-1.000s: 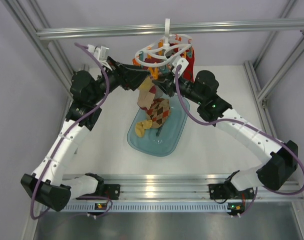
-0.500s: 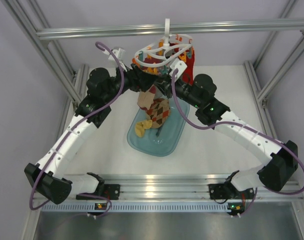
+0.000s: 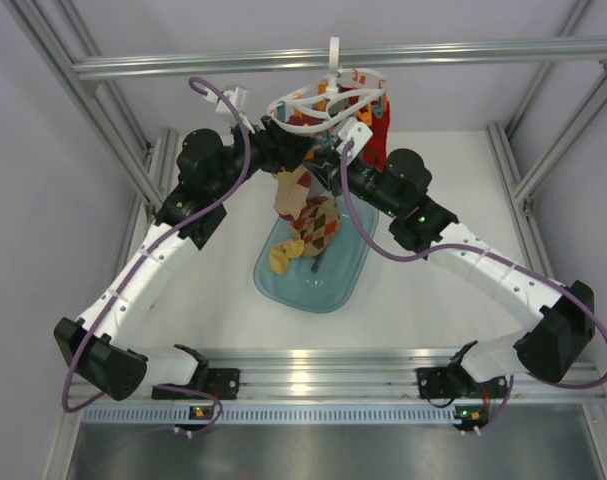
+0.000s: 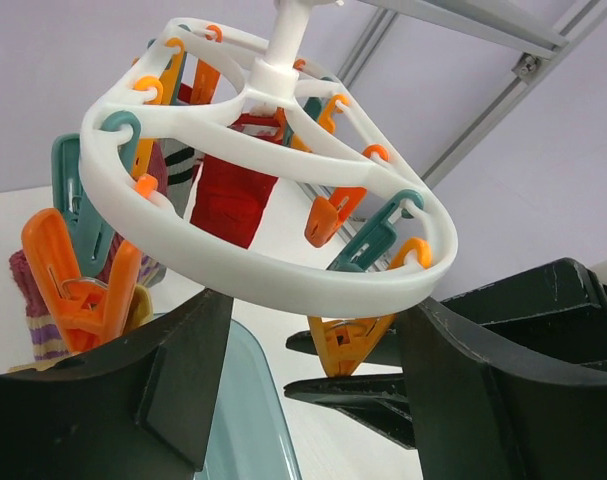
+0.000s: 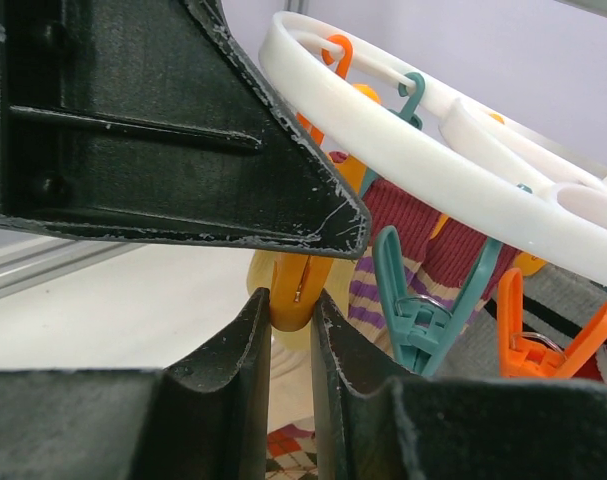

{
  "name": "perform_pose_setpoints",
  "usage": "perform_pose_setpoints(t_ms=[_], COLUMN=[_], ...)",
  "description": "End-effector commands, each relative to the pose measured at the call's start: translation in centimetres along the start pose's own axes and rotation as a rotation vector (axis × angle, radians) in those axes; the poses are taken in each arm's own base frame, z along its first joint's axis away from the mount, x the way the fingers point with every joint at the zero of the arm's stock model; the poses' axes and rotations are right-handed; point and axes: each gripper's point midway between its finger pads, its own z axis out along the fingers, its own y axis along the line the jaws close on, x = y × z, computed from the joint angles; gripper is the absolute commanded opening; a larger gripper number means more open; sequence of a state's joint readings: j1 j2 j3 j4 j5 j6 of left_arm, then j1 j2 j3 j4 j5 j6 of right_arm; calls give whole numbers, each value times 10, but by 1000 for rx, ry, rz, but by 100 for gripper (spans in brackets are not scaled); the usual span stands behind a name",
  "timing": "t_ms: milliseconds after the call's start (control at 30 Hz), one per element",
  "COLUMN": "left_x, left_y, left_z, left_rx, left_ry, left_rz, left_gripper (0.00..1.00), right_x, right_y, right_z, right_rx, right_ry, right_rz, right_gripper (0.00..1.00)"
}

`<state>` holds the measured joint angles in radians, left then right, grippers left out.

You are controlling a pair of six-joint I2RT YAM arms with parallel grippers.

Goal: Clip the socks to the hanger
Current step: Open the clamp at the hanger.

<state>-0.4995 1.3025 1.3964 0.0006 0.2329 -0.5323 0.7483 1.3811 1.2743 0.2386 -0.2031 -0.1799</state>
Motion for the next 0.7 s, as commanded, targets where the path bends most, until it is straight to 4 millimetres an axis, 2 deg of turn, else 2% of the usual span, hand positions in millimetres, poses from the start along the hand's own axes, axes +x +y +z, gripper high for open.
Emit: perform_pose_setpoints(t_ms=[0,167,233,400,433,467,500,533,600,633,667], left_x=[-39,-42,-41,-36,-34,-34,-34,-32,-29,-28,-28], left_y=[-18,-21,-21,-19,-18,-17,-17,-15,-15,-15,-15], left_z=[0,0,1,2,1,1,1,1,2,2,2], left_rx=[37,50,50,48,43,38,34,27,31,32,35], left_ry=[-132,-148,-150,-132,-127,-126,-125,-117,-107,-105,-101], left_rz=[11,-20,-27,-51,-52,-53,-52,-53,-54,-52,-51], left_gripper=[70,64,56,27,16,11,7,1,0,0,0], right_x=[-30,-29,-28,-24,-23,-21,-21,-18,-10,-7,0], right_y=[13,17,17,13,13,13,12,13,12,11,12], right_z=[-3,-2,-2,-2,-2,-2,-3,-4,-8,-9,-11], right_rx=[-36,-45,-44,-21,-18,-19,-18,-21,-16,-14,-16], right_ry=[-86,-84,-82,-72,-68,-55,-51,-39,-17,-10,5], right_rz=[-22,-30,-34,-42,-41,-41,-45,-45,-49,-49,-45], right_gripper=[0,0,0,0,0,1,8,25,37,48,52])
